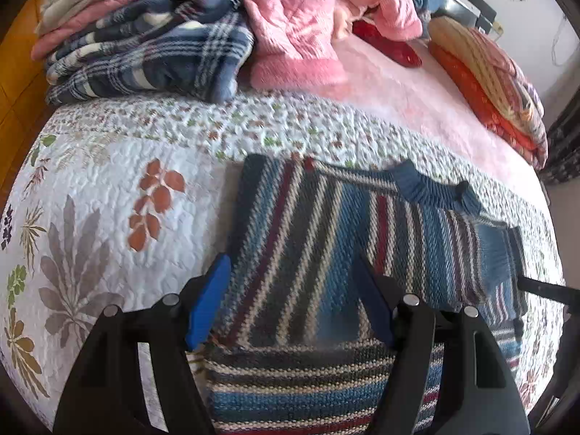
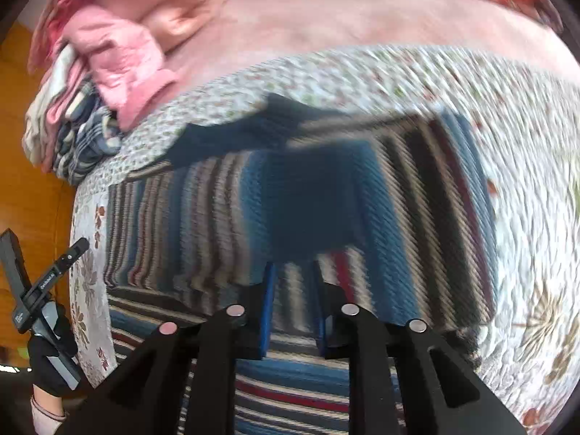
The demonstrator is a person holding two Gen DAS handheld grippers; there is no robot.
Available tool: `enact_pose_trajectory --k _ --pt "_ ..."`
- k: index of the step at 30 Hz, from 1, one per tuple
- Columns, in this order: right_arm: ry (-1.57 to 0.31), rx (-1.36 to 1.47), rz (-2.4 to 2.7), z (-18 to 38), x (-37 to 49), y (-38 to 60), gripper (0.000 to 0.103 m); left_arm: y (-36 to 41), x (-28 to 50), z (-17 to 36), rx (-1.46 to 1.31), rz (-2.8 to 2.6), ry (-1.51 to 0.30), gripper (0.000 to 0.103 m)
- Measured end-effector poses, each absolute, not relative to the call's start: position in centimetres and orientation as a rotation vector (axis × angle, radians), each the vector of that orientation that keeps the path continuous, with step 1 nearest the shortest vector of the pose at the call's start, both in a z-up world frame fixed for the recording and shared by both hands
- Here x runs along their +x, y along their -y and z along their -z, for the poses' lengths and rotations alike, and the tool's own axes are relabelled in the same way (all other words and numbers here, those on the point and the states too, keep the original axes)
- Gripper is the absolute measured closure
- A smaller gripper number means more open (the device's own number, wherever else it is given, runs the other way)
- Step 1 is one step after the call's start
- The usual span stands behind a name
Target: Fold small clothes
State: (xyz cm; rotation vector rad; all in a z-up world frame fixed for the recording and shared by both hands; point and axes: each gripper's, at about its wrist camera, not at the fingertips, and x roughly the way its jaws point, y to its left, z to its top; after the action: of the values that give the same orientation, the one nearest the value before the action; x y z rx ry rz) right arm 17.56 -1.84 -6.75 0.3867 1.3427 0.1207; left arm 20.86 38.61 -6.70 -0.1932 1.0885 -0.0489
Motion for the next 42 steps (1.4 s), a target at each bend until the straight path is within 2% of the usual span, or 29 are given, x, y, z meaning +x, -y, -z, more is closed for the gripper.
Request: enact_pose_trajectory --k 3,4,5,7,14,15,16,17,19,20,27,36,42 --pt "-1.367 0.504 -0.094 8.0 17.9 4.2 0.079 -38.3 20.8 7.0 -0.173 0.051 -1.086 0.034" --pt "-1.348 0.527 -0.086 7.9 18.2 4.8 0.074 -38.2 20.7 7.1 -0.171 0.050 -1.084 0.034" --pt "-1.337 0.529 -0.079 7.8 18.4 4.9 0.064 -38.2 20.7 7.1 -0.175 0.049 -1.080 0.034" --pt "-1.314 0.524 -0.044 7.7 19.0 5.5 0.050 -38.1 20.6 7.2 -0.192 0.058 -1.080 0.034" --pt "-1.336 0.522 -0.046 9.7 20.3 5.3 0.049 -37.0 20.4 8.1 -0.175 0.086 -1.093 0.033" --pt "-1.329 0.488 -0.059 9.7 20.6 4.7 0.049 -36.9 20.4 8.2 -0.171 0.088 -1.095 0.033" --pt "-1.325 0.457 -0.065 9.7 20.5 4.4 0.054 -36.7 20.4 8.4 -0.164 0.090 -1.100 0.033" --pt "-1.324 0.415 -0.072 9.8 20.8 3.9 0.068 -36.6 20.3 8.5 -0.161 0.092 -1.102 0.033" --pt "-1.317 0.348 -0.086 9.6 21.0 3.0 0.084 -36.5 20.3 8.7 -0.156 0.094 -1.104 0.033" --pt "-1.311 0.324 -0.081 9.3 20.8 2.7 0.095 -36.5 20.2 8.8 -0.158 0.096 -1.107 0.033" --pt "-1.333 0.347 -0.139 5.8 19.1 3.9 0.098 -36.6 20.2 9.3 -0.155 0.096 -1.122 0.032" --pt "-1.454 0.166 -0.030 9.9 18.9 3.2 0.101 -36.9 20.3 10.5 -0.104 0.058 -1.163 0.031" --pt "-1.305 0.229 -0.108 5.5 19.1 2.7 0.091 -37.0 20.4 7.7 -0.186 0.082 -1.048 0.030"
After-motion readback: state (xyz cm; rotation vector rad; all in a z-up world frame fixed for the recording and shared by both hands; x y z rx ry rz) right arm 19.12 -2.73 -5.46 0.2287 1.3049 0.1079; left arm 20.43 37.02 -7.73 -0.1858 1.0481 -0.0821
